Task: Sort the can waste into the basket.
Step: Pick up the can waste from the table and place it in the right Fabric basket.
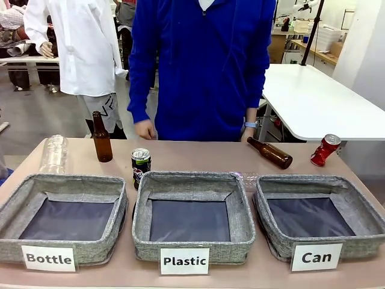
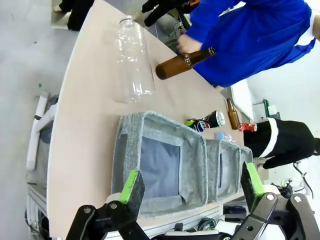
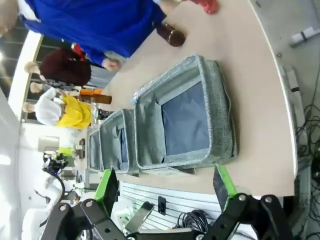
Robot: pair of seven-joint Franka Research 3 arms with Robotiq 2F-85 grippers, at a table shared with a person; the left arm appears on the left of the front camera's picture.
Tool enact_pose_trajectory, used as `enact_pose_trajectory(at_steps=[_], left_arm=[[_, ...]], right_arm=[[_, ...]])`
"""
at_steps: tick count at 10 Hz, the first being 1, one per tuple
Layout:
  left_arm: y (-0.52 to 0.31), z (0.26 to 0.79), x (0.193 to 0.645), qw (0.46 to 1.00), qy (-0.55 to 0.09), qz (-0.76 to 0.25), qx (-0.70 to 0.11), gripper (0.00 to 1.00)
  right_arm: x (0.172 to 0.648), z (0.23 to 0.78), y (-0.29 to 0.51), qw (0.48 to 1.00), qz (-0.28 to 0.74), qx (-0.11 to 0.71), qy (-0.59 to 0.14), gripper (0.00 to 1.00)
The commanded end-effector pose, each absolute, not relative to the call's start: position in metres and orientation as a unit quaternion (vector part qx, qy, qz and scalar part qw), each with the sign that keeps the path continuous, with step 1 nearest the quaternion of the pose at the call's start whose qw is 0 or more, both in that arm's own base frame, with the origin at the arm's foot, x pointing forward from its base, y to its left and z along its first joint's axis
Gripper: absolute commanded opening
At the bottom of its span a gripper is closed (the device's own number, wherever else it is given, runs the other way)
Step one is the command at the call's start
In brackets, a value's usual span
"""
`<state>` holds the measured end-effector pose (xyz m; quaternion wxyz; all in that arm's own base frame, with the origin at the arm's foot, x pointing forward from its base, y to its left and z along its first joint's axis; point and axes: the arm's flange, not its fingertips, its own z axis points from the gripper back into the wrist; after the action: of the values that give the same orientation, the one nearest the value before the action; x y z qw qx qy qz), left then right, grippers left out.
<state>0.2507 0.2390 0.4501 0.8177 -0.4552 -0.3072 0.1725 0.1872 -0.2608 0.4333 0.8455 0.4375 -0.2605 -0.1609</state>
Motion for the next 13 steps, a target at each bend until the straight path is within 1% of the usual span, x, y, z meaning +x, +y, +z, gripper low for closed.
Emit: enact_pose_trajectory(at_steps=[1,6,7,8,9,10,11,12,13], left_arm=[[0.25,0.45,0.233,0.817,-0.314,0.165,-0.454,1.0],[0.25,0.45,0.233,0.817,-0.314,0.165,-0.454,1.0],[0.25,0.45,0.233,0.817,-0.314,0.165,-0.454,1.0],[0.25,0.45,0.233,0.817,-0.314,0.165,-0.454,1.0],[0.25,0.45,0.233,0.817,-0.314,0.165,-0.454,1.0],[0.25,0.45,0.233,0.817,-0.314,0.165,-0.454,1.0],[0.25,0.45,0.233,0.817,-0.314,0.165,-0.454,1.0],[0.25,0.45,0.233,0.817,-0.314,0.165,-0.454,1.0],[0.25,0.45,0.233,0.817,-0.314,0.165,-0.454,1.0]], right_arm=[[0.178,0.445,-0.256,0.846,-0.141,0.435,-0.275,1.0],[0.178,0.445,-0.256,0.846,-0.141,0.435,-0.275,1.0],[0.177,0.444,-0.256,0.85,-0.151,0.43,-0.264,1.0],[0.184,0.453,-0.253,0.874,-0.088,0.394,-0.271,1.0],[0.198,0.459,-0.248,0.886,-0.028,0.37,-0.279,1.0],[0.222,0.458,-0.237,0.917,0.02,0.251,-0.309,1.0],[0.249,0.455,-0.224,0.92,0.096,0.179,-0.335,1.0],[0.271,0.455,-0.213,0.93,0.109,0.053,-0.347,1.0],[0.293,0.458,-0.193,0.923,0.139,-0.029,-0.358,1.0]])
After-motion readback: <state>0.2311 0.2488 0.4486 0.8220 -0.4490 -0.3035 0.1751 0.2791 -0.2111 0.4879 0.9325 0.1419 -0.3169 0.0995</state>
